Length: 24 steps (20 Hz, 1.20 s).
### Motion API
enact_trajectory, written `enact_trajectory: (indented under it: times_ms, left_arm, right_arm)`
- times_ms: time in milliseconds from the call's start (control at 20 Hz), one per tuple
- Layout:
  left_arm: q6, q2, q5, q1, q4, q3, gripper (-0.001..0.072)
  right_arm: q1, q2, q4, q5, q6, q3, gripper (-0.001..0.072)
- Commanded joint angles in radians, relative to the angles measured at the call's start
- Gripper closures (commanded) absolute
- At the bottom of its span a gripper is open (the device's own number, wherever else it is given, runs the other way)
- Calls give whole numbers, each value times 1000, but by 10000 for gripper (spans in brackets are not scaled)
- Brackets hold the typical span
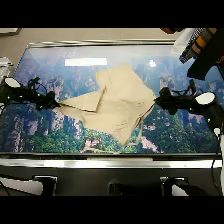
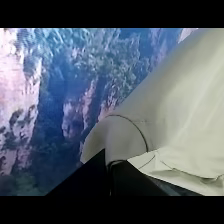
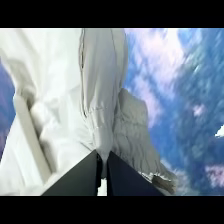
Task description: Fold the clothes and pants, and hang the long-sleeved shirts on hangers.
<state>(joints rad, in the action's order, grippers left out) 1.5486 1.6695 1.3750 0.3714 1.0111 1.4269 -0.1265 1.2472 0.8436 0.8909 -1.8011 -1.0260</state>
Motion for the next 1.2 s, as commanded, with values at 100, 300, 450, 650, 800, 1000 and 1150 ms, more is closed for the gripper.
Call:
enact_trajectory:
  times_ms: [100,300,450,650,800,1000,1150]
  left_arm:
    - [79,0,24,-73,2,-98,694]
    - [43,0,13,-100,-51,-133,694]
    - [21,-1,10,-98,-91,-133,694]
    - [-5,-1,3,-93,-91,-133,694]
    - [-5,-2,-2,-92,-91,-133,694]
    - [-5,-2,-6,-92,-91,-133,694]
    - [-5,-2,-6,-92,-91,-133,694]
  right_arm:
    - [-27,171,115,-104,-25,-100,675]
    - [-27,328,106,-129,-26,-224,619]
    - [-44,342,56,-4,-24,-285,343]
    - [-163,266,103,417,62,-294,200]
    - [-187,136,224,539,66,-145,164]
    - [-108,-99,-26,363,49,311,154]
    - [47,-192,-114,175,-8,508,153]
